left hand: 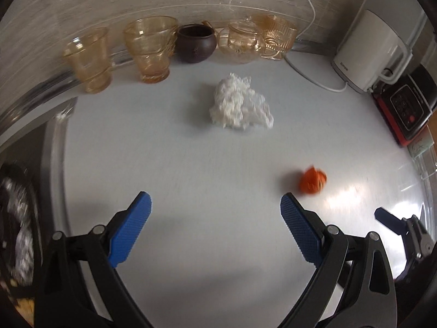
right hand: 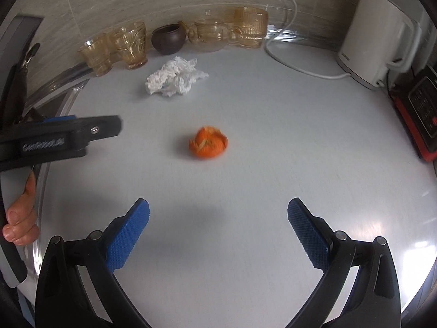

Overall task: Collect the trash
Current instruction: 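Grasp the crumpled white tissue with the left gripper while the right grasps the tangerine peel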

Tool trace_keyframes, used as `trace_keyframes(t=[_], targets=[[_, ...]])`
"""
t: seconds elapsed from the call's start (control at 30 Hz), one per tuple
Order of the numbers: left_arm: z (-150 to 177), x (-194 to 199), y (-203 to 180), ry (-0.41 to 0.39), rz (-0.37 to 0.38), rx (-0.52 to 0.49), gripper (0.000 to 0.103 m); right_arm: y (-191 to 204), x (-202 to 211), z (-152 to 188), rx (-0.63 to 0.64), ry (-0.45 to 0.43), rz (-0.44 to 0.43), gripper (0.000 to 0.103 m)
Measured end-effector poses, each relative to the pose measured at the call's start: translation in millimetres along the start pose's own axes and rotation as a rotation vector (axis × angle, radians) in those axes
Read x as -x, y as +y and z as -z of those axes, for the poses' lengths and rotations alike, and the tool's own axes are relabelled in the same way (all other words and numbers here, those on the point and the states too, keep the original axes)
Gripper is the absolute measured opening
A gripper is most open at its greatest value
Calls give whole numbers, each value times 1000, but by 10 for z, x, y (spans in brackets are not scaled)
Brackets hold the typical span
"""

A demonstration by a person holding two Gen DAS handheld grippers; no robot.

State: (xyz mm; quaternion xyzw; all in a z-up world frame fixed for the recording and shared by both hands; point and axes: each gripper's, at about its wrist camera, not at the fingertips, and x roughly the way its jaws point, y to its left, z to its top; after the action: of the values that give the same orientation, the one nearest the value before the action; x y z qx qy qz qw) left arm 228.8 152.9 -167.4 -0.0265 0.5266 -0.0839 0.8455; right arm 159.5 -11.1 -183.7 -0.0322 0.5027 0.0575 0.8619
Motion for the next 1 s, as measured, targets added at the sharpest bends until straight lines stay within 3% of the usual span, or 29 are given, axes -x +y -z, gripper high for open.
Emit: trace_keyframes(t=[0.37, 0.57, 0.6, 0.7, 0.77, 0.87, 1.0], targets=[[-619, -618, -221, 25, 26, -54, 91, -9, -395, -286, -27, 5, -50, 100], [-855, -885, -229, 36, 19, -31, 91, 0, -557, -422, -23, 14, -54, 88], [-880, -921, -232, 43, 18, -30, 88, 7, -574, -438, -22, 17, -54, 87], [-939, -1012, -282, 62, -12, -45, 66, 13, -613, -468, -20, 22, -54, 83], [-951, -1029, -319, 58, -44, -68, 46, 18, -632, -481, -20, 26, -57, 80], [-976, -1042, -312, 60, -24, -54, 34, 27, -634, -488, -13, 29, -61, 73], [-949, -980, -235, 36, -13, -44, 26, 29, -613, -473, -9, 27, -59, 68]])
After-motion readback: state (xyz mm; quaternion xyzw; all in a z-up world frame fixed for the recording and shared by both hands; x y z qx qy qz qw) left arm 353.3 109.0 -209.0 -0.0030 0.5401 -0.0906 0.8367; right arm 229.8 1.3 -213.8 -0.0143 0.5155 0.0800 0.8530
